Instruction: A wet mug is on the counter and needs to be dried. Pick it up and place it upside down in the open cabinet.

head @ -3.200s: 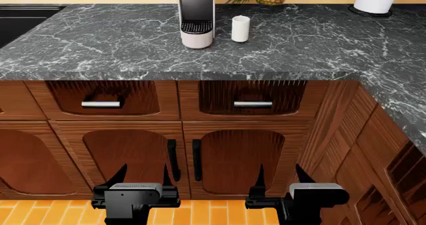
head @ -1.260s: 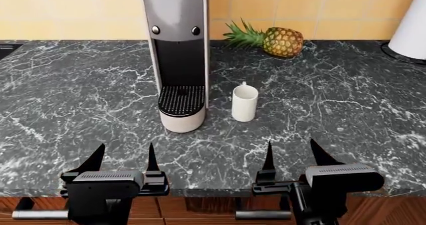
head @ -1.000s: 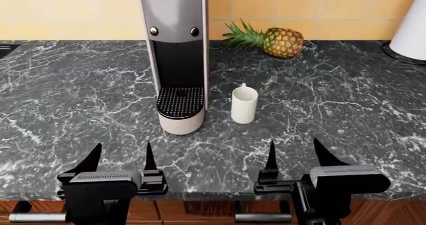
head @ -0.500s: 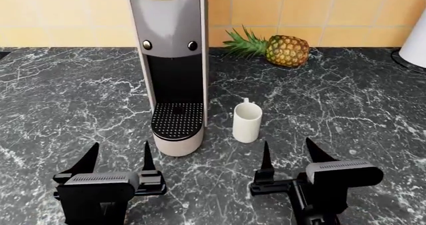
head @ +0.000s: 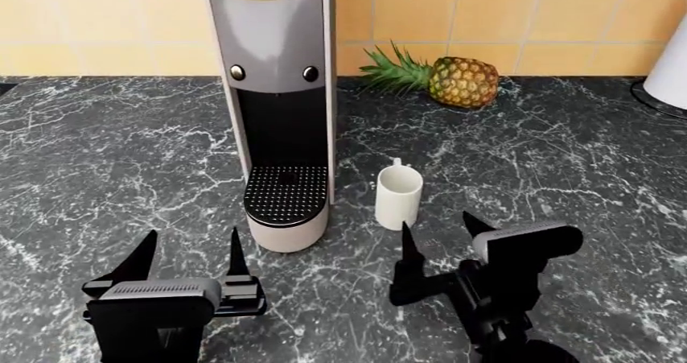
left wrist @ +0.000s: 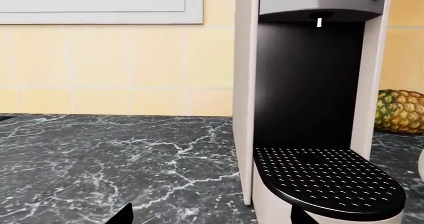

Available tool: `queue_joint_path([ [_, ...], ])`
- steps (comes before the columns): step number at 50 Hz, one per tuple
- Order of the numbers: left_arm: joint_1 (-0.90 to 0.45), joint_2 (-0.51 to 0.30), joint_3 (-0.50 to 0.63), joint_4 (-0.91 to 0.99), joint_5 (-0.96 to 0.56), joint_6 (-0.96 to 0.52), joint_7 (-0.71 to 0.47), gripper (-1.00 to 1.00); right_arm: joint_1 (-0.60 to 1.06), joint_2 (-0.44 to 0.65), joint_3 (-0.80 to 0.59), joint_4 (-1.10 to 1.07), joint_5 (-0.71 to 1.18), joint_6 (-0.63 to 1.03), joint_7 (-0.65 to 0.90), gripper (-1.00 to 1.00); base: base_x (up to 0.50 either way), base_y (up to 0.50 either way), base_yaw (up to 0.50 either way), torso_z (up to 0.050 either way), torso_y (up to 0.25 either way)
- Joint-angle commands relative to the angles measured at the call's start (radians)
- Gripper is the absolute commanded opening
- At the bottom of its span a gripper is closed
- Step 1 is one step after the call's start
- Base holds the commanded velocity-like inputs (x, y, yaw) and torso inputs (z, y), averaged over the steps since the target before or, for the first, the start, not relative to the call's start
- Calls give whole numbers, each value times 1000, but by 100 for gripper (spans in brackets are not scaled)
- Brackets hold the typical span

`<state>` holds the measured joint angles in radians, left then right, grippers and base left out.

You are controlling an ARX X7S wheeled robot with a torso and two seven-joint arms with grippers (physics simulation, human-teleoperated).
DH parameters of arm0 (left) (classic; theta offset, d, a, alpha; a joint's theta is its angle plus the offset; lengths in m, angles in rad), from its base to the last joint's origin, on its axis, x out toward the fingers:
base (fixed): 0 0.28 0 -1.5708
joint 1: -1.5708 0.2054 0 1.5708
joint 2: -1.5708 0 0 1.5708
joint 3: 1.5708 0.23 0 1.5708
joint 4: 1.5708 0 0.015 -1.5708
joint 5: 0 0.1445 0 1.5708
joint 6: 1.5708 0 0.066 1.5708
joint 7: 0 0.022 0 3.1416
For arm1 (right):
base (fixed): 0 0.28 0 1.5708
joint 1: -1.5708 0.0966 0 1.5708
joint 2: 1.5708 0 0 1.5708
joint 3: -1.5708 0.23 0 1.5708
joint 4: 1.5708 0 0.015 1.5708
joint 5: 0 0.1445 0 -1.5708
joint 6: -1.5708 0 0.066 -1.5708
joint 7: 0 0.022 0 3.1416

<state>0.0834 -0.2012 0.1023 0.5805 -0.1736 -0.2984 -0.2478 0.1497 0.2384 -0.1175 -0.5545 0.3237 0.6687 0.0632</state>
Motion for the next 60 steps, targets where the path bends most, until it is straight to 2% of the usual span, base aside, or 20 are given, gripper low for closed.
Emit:
queue_joint_path([
  [1, 0, -12, 6, 0, -13, 4, -13, 100, 65, 9, -7, 30, 66, 84, -39, 100, 0, 0, 0, 0, 0],
  [25, -6, -34, 23, -1, -32, 4, -35, 100, 177, -27, -46, 191, 90, 92, -63, 100, 0, 0, 0, 0, 0],
  [60, -1, -58, 38, -8, -53, 28, -59, 100, 282, -71, -106, 433, 67, 19, -82, 100, 0, 0, 0, 0, 0],
])
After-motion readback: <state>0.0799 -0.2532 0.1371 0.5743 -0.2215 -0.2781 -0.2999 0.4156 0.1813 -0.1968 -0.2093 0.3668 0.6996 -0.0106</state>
